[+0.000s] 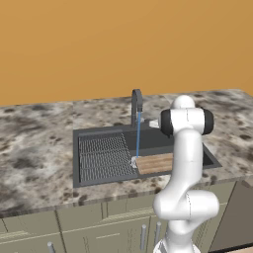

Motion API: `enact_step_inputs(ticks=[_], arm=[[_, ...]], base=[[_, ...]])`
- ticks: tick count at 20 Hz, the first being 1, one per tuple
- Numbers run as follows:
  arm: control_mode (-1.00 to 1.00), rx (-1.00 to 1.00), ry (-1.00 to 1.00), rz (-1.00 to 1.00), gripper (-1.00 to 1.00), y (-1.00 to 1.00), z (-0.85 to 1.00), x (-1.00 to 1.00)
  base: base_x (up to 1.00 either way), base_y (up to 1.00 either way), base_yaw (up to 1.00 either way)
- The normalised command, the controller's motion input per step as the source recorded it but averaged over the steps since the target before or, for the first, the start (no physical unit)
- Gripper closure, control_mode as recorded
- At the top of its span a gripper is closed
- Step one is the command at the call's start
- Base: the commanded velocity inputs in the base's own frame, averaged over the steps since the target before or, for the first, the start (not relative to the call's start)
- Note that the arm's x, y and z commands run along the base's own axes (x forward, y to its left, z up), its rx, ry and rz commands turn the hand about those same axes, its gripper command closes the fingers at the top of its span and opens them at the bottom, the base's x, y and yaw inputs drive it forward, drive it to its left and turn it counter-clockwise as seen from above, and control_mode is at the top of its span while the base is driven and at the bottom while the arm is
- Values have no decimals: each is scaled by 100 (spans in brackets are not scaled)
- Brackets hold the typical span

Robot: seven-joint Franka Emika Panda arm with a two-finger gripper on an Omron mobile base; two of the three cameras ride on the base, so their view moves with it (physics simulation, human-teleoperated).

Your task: Turn on the sink faucet with hot water and rinse the cutting board for ten seconds, then turn off the faucet. Push the cutting board to reach the water if necessary.

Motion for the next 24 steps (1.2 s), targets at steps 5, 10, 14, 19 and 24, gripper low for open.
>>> enact_step_inputs(ticks=[5,10,14,19,24], arm=[[-100,0,0,0,100,-10,0,0],[-100,0,0,0,100,-10,1,0],[-100,0,0,0,100,-1,1,0],[-100,0,0,0,100,0,4,9],[-100,0,0,0,100,-2,8,13]], base=[[0,0,0],[0,0,0],[0,0,0],[0,0,0],[0,0,0]])
